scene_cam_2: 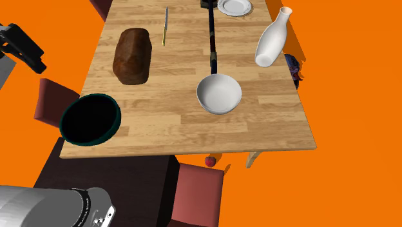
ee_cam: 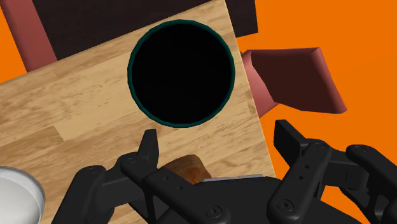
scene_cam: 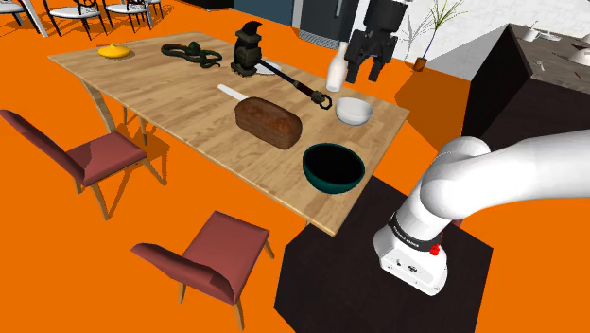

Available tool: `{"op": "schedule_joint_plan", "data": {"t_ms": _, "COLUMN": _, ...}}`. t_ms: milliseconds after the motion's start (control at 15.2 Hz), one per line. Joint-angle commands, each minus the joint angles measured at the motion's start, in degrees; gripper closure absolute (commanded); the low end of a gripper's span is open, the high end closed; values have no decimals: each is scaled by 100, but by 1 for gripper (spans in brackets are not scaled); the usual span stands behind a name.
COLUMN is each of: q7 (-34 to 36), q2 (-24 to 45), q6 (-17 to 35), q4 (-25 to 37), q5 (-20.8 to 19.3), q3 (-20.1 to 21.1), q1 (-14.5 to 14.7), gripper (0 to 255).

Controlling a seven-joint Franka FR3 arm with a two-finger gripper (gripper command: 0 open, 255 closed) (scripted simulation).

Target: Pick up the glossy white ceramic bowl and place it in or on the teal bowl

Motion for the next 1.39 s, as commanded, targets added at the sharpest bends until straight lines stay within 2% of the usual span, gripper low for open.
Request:
{"op": "schedule_joint_plan", "data": {"t_ms": 0, "q7": 0, "q2": 0, "q6": 0, "q4": 0, "q5": 0, "q3": 0, "q1": 0, "gripper": 0}}
{"op": "schedule_joint_plan", "data": {"t_ms": 660, "q7": -766, "q2": 885, "q6": 1594, "q4": -675, "q5": -853, "q3": -588, "q1": -328, "gripper": 0}}
{"op": "schedule_joint_plan", "data": {"t_ms": 1320, "q7": -1385, "q2": 2441, "q6": 3276, "q4": -639, "q5": -1484, "q3": -1234, "q1": -617, "gripper": 0}}
